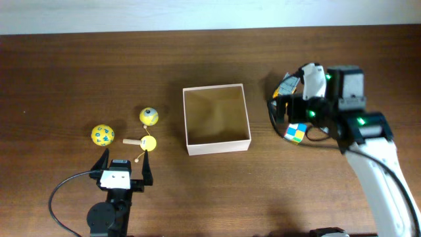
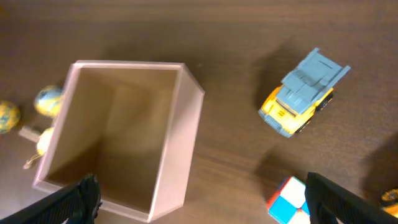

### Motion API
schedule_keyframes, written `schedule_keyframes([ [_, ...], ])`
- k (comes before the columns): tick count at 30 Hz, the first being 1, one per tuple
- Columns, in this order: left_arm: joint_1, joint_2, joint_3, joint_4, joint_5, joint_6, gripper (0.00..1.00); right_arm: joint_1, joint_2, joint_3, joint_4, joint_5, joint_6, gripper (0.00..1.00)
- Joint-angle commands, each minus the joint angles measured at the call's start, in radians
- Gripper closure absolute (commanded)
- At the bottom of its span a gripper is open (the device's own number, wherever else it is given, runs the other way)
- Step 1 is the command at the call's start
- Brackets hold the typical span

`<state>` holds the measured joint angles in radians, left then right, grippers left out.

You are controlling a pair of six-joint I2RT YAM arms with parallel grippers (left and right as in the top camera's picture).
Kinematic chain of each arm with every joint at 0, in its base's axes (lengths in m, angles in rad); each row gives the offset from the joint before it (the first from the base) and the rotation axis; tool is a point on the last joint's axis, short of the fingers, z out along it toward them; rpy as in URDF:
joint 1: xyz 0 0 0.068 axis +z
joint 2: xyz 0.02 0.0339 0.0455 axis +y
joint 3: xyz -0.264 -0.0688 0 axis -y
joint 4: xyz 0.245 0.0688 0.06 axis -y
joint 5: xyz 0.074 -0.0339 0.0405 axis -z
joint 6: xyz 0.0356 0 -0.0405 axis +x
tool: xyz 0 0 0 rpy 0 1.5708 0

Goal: Pack container
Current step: 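Move the right gripper over the rear yellow-grey toy truck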

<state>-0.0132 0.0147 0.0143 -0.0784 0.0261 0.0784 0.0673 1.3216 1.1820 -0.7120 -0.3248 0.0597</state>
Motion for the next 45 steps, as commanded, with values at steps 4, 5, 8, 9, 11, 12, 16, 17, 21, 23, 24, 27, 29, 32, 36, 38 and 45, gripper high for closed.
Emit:
schedule_keyframes([
  [4,-0.004,-0.010,-0.006,-0.002,-0.003,0.005,0.01,0.006,0.149,0.017,0.115,0.287,0.241,0.01],
  [5,-0.004,-0.010,-0.006,-0.002,-0.003,0.005,0.01,0.006,0.167,0.017,0.130,0.322,0.268,0.01],
  [8,-0.004,-0.010,-0.006,-0.002,-0.003,0.005,0.01,0.006,0.223,0.017,0.181,0.393,0.314,0.00],
  [9,-0.004,-0.010,-0.006,-0.002,-0.003,0.005,0.01,0.006,0.238,0.017,0.193,0.414,0.328,0.00],
  [11,-0.004,-0.010,-0.006,-0.002,-0.003,0.005,0.01,0.013,0.274,0.017,0.225,0.459,0.365,0.01],
  [12,-0.004,-0.010,-0.006,-0.002,-0.003,0.005,0.01,0.019,0.287,0.017,0.240,0.475,0.376,0.01],
  [16,-0.004,-0.010,-0.006,-0.002,-0.003,0.005,0.01,0.062,0.344,0.017,0.307,0.574,0.430,0.02],
  [17,-0.004,-0.010,-0.006,-0.002,-0.003,0.005,0.01,0.073,0.354,0.018,0.325,0.584,0.435,0.02],
  [21,-0.004,-0.010,-0.006,-0.002,-0.003,0.005,0.01,0.125,0.398,0.025,0.362,0.647,0.495,0.02],
  [23,-0.004,-0.010,-0.006,-0.002,-0.003,0.005,0.01,0.143,0.419,0.025,0.367,0.685,0.531,0.02],
  [24,-0.004,-0.010,-0.006,-0.002,-0.003,0.005,0.01,0.145,0.427,0.025,0.369,0.694,0.541,0.02],
  [27,-0.004,-0.010,-0.006,-0.002,-0.003,0.005,0.01,0.146,0.457,0.026,0.369,0.703,0.579,0.02],
  [29,-0.004,-0.010,-0.006,-0.002,-0.003,0.005,0.01,0.142,0.470,0.026,0.374,0.703,0.585,0.02],
  [32,-0.004,-0.010,-0.006,-0.002,-0.003,0.005,0.01,0.126,0.485,0.026,0.393,0.700,0.584,0.02],
  [36,-0.004,-0.010,-0.006,-0.002,-0.003,0.005,0.01,0.108,0.498,0.026,0.426,0.660,0.552,0.02],
  [38,-0.004,-0.010,-0.006,-0.002,-0.003,0.005,0.01,0.102,0.506,0.026,0.448,0.621,0.517,0.02],
  [45,-0.004,-0.010,-0.006,-0.002,-0.003,0.005,0.01,0.095,0.523,0.026,0.456,0.621,0.512,0.05],
])
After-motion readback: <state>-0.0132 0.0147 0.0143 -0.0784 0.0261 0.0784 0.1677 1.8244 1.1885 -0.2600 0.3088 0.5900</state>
